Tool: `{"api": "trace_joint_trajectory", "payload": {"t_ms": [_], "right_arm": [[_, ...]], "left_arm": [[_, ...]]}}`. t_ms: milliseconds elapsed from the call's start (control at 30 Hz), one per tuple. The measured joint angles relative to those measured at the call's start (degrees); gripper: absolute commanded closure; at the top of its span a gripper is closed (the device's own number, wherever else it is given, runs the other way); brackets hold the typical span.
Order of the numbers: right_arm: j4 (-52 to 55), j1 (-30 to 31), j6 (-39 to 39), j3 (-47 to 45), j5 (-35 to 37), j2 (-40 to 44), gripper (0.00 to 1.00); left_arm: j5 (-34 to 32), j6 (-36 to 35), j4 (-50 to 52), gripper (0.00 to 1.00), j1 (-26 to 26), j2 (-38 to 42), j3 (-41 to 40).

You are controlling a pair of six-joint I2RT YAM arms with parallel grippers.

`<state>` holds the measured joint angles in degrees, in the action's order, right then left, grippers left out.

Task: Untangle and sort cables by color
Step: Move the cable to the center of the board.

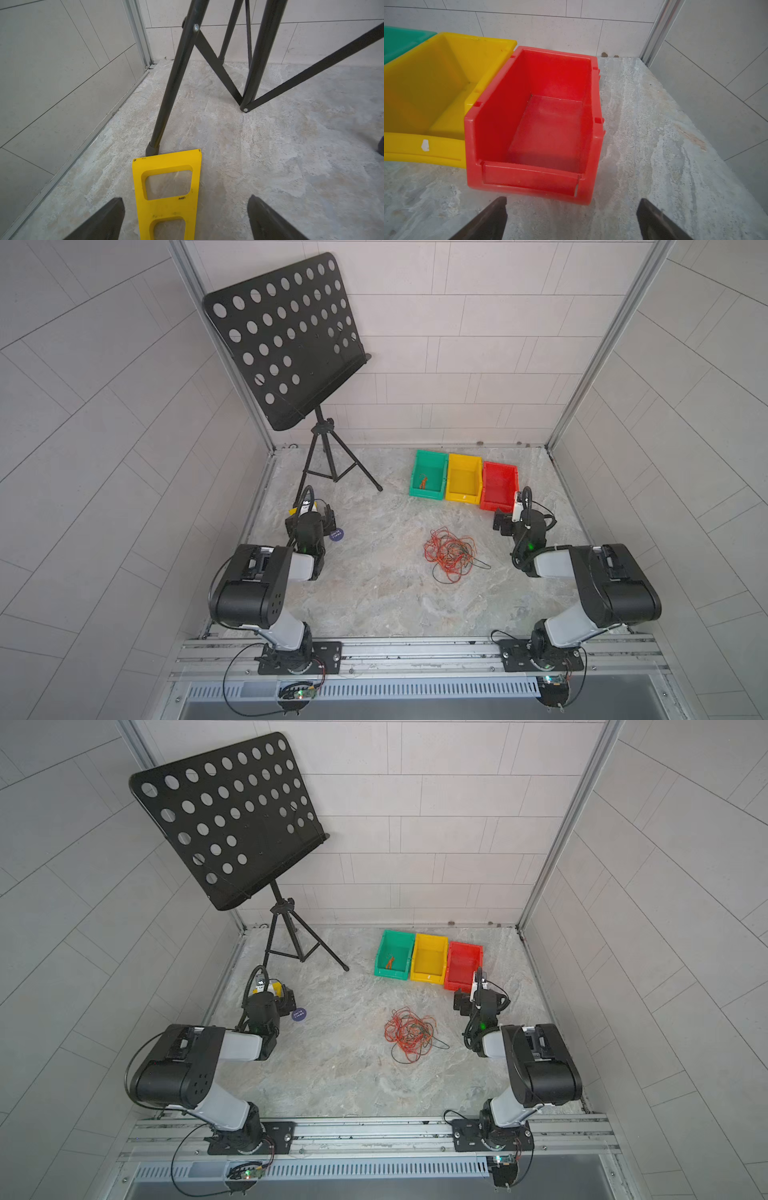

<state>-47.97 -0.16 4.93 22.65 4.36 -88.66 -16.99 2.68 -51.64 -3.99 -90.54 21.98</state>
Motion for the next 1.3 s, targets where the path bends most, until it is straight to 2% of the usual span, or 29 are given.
{"api": "trace_joint_trajectory", "payload": {"t_ms": [433,533,633,700,833,1067,1200,1300], "right_arm": [[0.22,-0.17,0.02,0.0,-0.04,0.0,0.0],[0.55,-0.39,0.72,-0.02,0.79,0.48,0.0],[4.44,-0.94,1.57,-0.07,1.88,4.92,0.0],[9.77,-1.07,2.25,0.55,2.64,10.71,0.0],[22.21,-1.14,4.44,5.81,2.95,21.44,0.0],[43.67,-1.14,9.46,17.9,-2.27,37.64,0.0],[54.77,-1.14,12.22,23.69,-7.48,43.21,0.0],[62.9,-1.14,14.45,27.5,-12.24,45.29,0.0]], "left_arm": [[0.31,-0.11,-0.72,0.0,0.0,0.0,-0.26],[0.0,-0.11,-6.34,0.0,0.0,0.42,-3.76],[-0.42,-0.09,-11.52,0.0,0.0,4.0,-10.95],[-0.22,-0.15,-12.09,0.0,0.0,9.03,-14.32],[0.28,0.85,-7.21,0.0,0.0,23.12,-14.71],[4.13,12.98,16.22,0.01,-0.33,49.44,-11.04],[8.85,17.9,27.93,0.01,-2.25,58.45,-10.21],[10.97,18.29,33.2,0.0,-8.31,60.3,-8.72]]}}
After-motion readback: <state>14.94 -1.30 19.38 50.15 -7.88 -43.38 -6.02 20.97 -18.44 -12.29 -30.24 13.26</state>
